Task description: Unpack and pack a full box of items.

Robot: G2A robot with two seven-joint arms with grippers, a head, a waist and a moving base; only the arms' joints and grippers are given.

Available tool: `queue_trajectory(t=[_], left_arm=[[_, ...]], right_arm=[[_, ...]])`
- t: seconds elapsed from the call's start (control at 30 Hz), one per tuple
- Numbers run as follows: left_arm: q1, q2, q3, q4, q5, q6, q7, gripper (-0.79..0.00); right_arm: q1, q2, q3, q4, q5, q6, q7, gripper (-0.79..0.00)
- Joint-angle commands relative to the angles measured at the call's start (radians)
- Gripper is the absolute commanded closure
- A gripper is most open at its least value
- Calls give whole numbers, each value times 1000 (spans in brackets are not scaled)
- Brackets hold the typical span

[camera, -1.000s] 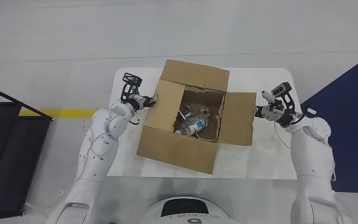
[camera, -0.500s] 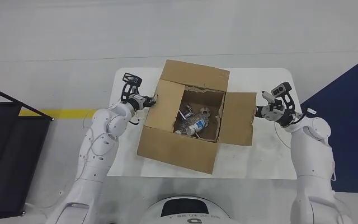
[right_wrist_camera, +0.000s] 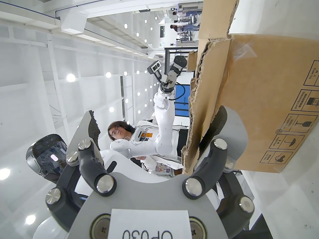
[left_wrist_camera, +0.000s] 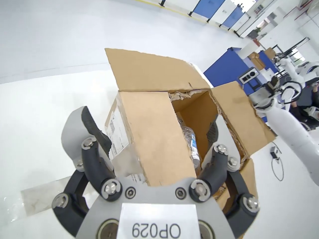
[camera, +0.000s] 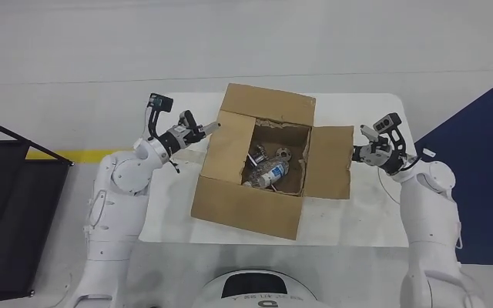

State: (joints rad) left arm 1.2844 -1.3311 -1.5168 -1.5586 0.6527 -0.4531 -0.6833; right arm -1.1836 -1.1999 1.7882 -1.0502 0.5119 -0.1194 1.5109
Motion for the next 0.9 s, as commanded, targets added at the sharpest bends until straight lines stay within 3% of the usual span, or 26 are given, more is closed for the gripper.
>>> queue_trajectory(t=[0.0,0.17,0.33,0.57,0.87], left_arm=[[-6,3,5,17,-13,10,-21,-785],[-31,6,31,85,-24,23,-31,-785],[-27,11,44,107,-6,15,22,-785],[-10,23,22,101,-33,-3,46,-785],[-13,32,46,98,3,9,71,-785]], right_arm=[[-12,-2,-14,-39,21,16,-24,-785],[-42,-10,-77,-161,51,29,-66,-785],[-78,-17,-184,-265,-18,-18,-92,-785],[-29,-22,-316,-239,-174,4,-194,-785],[-13,-8,-327,-233,-205,24,-207,-785]])
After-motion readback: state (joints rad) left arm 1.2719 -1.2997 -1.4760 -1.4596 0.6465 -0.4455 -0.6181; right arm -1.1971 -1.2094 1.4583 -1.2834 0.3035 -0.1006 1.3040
